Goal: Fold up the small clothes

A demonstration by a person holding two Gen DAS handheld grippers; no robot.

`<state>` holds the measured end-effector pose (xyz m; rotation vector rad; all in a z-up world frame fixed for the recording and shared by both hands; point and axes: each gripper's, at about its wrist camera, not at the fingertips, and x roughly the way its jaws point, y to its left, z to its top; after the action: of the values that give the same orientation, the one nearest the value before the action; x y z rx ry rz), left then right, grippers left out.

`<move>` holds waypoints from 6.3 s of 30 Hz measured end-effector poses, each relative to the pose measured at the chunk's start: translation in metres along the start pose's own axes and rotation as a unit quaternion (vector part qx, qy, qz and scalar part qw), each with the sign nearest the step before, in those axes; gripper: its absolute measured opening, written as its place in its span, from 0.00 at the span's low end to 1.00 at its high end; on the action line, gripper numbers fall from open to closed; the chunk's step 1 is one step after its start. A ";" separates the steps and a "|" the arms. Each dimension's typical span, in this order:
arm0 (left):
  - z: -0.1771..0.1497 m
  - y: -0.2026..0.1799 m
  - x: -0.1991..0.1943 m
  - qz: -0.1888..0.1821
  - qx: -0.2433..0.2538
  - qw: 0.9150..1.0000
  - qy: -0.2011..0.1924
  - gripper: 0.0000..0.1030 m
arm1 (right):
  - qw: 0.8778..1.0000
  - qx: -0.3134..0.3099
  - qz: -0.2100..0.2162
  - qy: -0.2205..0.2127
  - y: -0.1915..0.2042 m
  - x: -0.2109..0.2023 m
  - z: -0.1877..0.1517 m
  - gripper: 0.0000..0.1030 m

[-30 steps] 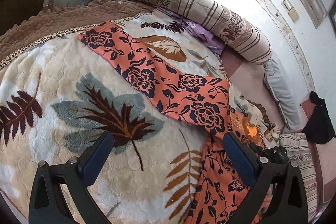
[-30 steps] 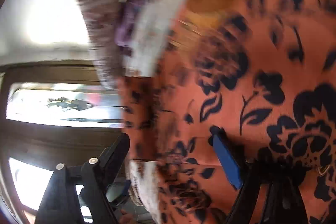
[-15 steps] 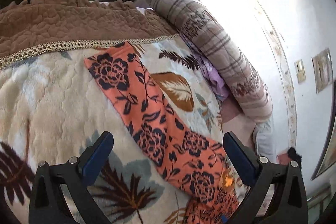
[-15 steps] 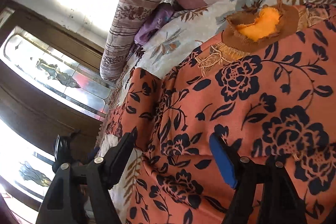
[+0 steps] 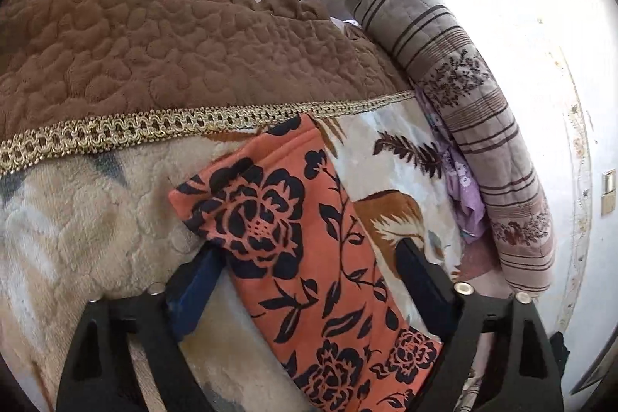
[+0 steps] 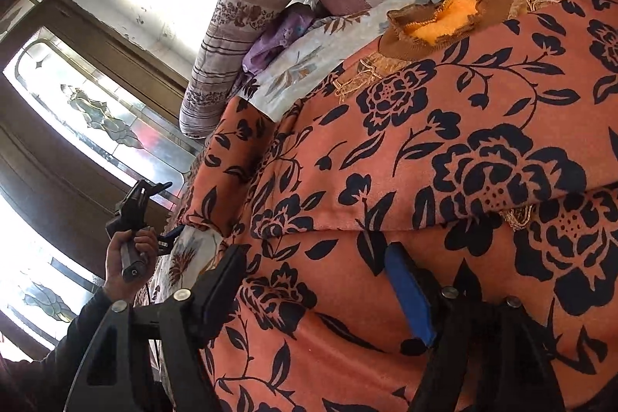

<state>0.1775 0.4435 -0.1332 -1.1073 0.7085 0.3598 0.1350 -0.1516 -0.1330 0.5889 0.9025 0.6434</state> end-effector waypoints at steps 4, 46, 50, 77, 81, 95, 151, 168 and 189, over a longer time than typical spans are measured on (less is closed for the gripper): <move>0.010 0.008 0.011 0.044 0.005 0.999 0.025 0.04 | 1.000 0.001 0.004 -0.003 0.000 -0.004 0.000 0.75; -0.248 -0.126 -0.062 -0.012 0.355 0.931 0.087 0.80 | 0.965 0.168 -0.204 -0.002 -0.128 -0.126 0.077 0.71; -0.250 -0.119 -0.054 -0.022 0.347 0.933 0.096 0.80 | 0.953 0.129 -0.272 0.028 -0.114 -0.111 0.082 0.38; -0.296 -0.169 -0.004 0.098 0.471 0.873 0.084 0.82 | 0.940 0.034 -0.333 -0.060 -0.092 -0.172 0.089 0.43; -0.289 -0.176 -0.011 0.085 0.474 0.874 0.059 0.82 | 0.974 0.061 -0.192 -0.100 -0.083 -0.183 0.118 0.72; -0.295 -0.149 0.020 0.122 0.483 0.865 0.064 0.88 | 0.977 0.170 -0.124 0.018 -0.173 -0.132 0.109 0.59; -0.331 -0.206 -0.297 -0.092 0.496 0.862 -0.053 0.95 | 0.938 -0.088 -0.178 -0.285 0.077 -0.420 0.035 0.85; -0.347 -0.004 -0.221 0.080 0.377 0.917 0.102 0.97 | 0.977 0.140 -0.157 -0.044 -0.086 -0.348 -0.098 0.93; -0.345 0.032 -0.192 0.138 0.343 0.915 0.163 0.76 | 0.962 0.165 -0.205 0.070 -0.119 -0.311 -0.121 0.69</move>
<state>-0.0984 0.1601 -0.1153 -0.3927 1.1847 0.1357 -0.0814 -0.4316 -0.1150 0.6319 1.2360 0.1597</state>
